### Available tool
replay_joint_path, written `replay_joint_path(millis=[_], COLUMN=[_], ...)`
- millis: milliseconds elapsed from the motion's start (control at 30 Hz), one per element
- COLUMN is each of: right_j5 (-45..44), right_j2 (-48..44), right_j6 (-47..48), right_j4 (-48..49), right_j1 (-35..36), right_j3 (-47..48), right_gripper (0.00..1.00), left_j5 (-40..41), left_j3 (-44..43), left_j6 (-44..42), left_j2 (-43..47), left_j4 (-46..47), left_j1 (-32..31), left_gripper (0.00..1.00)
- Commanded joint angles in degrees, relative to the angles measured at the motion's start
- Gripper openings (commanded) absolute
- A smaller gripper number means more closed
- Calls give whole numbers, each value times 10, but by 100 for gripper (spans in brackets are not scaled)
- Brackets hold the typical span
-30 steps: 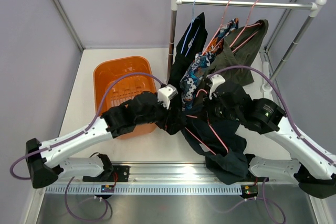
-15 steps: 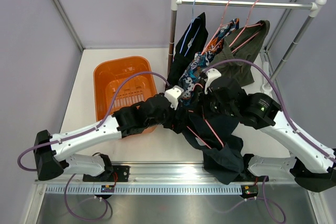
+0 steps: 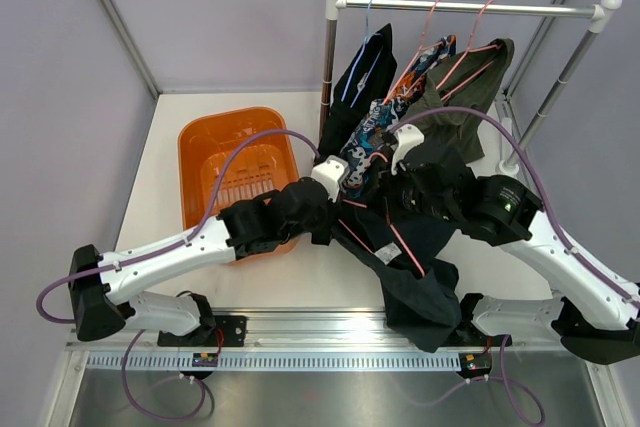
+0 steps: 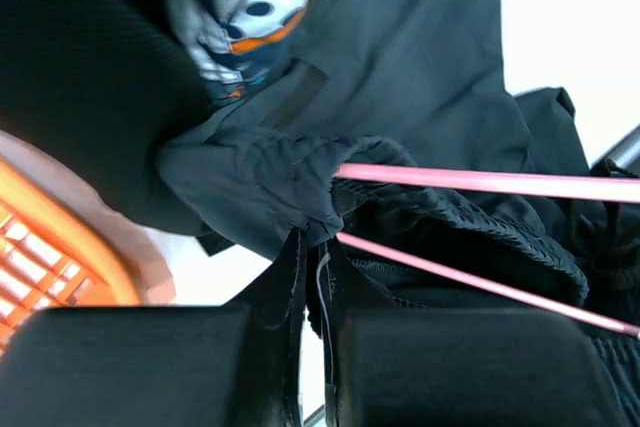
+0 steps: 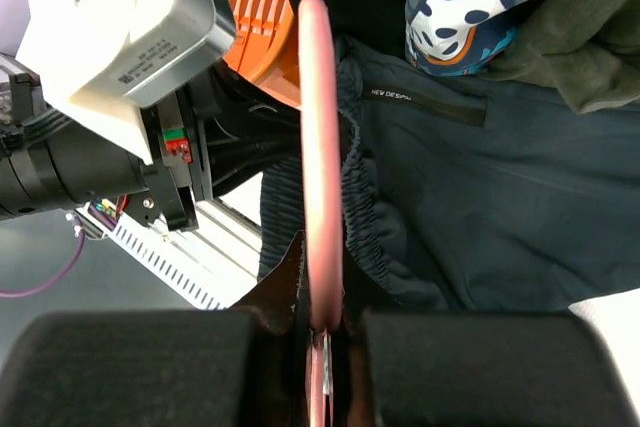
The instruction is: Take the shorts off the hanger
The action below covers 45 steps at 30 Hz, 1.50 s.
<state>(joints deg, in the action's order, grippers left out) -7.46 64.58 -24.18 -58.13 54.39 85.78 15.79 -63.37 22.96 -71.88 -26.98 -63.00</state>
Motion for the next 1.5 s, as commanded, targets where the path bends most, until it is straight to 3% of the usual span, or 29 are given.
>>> replay_joint_path(millis=[0,233,367,567,867,1100,1467], right_j5=[3,60,57,40,-22,-99,-114], right_j2=[-21,-51,-74,-111,-124,-86,-50], right_j6=[5,27,34,34,41,53,87], right_j4=[35,38,21,14,51,90,132], right_j1=[9,16,18,17,17,17,17], right_j3=[36,31,29,23,9,7,73], right_gripper=[0,0,0,0,0,0,0], left_j5=[73,160,144,141,-16,-103,-121], left_j3=[-32,-45,-47,-61,-40,-9,-23], left_j6=[2,26,29,22,-41,-116,-167], left_j2=[9,14,14,-7,32,134,173], left_j4=[-12,-50,-55,-62,3,54,53], left_j1=[-1,19,57,65,50,-8,-80], left_gripper=[0,0,0,0,0,0,0])
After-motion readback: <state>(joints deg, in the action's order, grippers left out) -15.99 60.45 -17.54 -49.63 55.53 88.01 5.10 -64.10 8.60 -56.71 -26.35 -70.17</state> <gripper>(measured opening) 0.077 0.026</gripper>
